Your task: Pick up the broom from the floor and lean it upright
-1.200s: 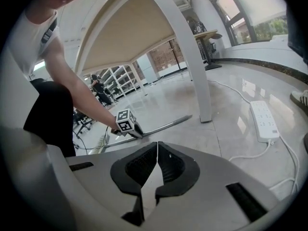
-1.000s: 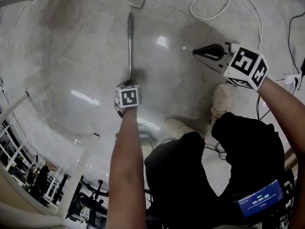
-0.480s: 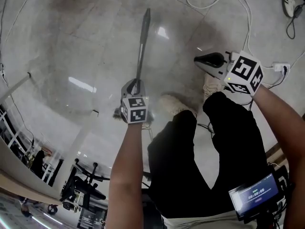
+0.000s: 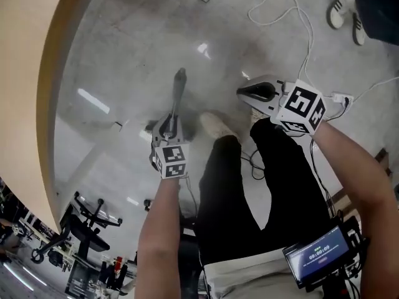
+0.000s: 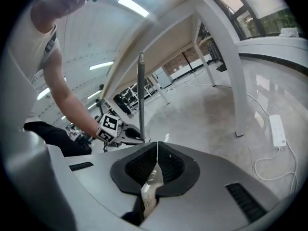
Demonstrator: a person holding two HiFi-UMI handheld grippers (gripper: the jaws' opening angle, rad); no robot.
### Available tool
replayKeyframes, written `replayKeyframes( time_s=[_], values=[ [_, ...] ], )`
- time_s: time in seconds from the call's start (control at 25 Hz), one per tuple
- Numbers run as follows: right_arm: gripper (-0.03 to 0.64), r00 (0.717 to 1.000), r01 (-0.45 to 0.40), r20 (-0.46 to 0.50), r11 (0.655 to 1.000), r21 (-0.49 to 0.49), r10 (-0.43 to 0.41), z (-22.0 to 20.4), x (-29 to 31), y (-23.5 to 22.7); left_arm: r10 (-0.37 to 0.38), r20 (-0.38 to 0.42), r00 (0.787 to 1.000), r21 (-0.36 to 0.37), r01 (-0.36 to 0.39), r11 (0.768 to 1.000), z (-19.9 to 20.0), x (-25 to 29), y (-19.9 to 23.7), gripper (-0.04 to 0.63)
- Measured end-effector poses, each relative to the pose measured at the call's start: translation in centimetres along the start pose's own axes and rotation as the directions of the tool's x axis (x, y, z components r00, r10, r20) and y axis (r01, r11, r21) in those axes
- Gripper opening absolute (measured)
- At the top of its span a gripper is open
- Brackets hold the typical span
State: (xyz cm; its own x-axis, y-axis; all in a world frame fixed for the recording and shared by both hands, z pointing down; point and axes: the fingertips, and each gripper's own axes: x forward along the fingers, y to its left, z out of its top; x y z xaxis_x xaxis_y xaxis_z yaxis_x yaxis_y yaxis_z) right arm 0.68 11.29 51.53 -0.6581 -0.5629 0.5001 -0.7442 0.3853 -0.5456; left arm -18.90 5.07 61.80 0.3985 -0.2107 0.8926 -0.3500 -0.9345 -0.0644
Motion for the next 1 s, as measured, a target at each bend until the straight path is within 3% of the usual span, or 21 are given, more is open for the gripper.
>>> replayKeyframes(
  time_s=[0.16,0.28,0.36,0.48,0.64,0.72,0.84,1.0],
  values=[
    [0.018,1.0,-0.004,-0.031,0.999,-0.045,0.003,5.8,-0.1,5.1,0.046,0.042,0.998,-0.103,-0.042,0.994,-0.1,-6.2,2.2,0.077],
    [0.018,0.999,-0.012,-0.035,0.999,-0.046,0.01,7.0,1.2,6.3,0.099,0.038,0.994,-0.176,-0.09,0.98,-0.9,-7.8,4.3,0.077],
    [0.018,0.998,-0.024,-0.055,0.999,-0.046,0.021,7.2,1.5,6.6,0.138,0.033,0.99,-0.253,-0.126,0.959,-1.4,-8.5,4.8,0.077],
    [0.018,0.994,-0.056,-0.094,0.997,-0.045,0.051,7.6,1.8,7.8,0.177,0.026,0.984,-0.38,-0.155,0.912,-2.5,-9.9,4.5,0.077],
    [0.018,0.989,-0.145,-0.05,0.983,-0.114,0.14,10.7,6.7,9.2,0.294,0.029,0.955,-0.448,-0.251,0.858,-4.2,-10.8,9.5,0.077],
    [0.018,0.978,-0.194,-0.098,0.974,-0.114,0.183,10.5,6.8,10.9,0.314,-0.001,0.949,-0.496,-0.273,0.824,-5.1,-11.6,8.7,0.077],
    [0.018,0.958,-0.251,-0.169,0.963,-0.099,0.233,10.3,5.9,12.3,0.323,-0.05,0.945,-0.591,-0.288,0.753,-6.1,-12.4,6.3,0.077],
    [0.018,0.935,-0.306,-0.221,0.947,-0.098,0.279,11.0,6.5,13.0,0.355,-0.091,0.93,-0.682,-0.318,0.659,-6.9,-13.1,6.6,0.077]
  ],
)
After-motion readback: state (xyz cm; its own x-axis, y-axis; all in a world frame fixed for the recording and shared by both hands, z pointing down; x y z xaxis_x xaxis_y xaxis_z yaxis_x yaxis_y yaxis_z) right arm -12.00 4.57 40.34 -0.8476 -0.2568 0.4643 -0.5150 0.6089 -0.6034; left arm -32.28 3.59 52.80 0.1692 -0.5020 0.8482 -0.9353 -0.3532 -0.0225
